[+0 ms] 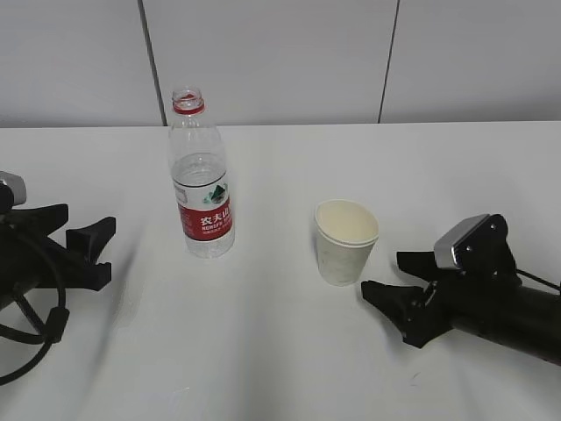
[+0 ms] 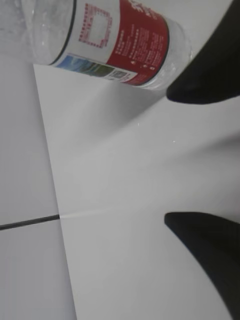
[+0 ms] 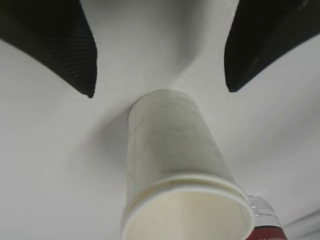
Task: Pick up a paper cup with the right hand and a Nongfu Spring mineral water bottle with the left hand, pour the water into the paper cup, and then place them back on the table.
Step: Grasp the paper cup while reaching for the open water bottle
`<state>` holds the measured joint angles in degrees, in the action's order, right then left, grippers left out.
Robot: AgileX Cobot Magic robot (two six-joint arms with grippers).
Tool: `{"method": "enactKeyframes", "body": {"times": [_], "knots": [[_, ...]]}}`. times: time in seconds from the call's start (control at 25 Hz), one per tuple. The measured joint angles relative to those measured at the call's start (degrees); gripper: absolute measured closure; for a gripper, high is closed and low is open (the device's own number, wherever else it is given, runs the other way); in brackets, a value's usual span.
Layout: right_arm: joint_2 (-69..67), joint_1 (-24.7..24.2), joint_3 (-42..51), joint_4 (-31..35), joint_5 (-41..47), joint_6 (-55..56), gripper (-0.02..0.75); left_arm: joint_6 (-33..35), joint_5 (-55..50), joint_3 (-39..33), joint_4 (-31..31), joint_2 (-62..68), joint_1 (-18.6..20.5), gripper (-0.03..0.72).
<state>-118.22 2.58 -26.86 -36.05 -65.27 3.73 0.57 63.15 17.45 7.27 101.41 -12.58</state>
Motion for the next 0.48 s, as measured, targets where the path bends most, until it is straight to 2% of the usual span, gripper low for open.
{"method": "enactKeyframes", "body": {"times": [0.48], "knots": [[-6.26, 4.58, -10.78, -1.80, -0.21, -0.11, 0.150, -1.59, 1.98, 2.75, 2.72, 7.29, 0.00, 0.250]]}}
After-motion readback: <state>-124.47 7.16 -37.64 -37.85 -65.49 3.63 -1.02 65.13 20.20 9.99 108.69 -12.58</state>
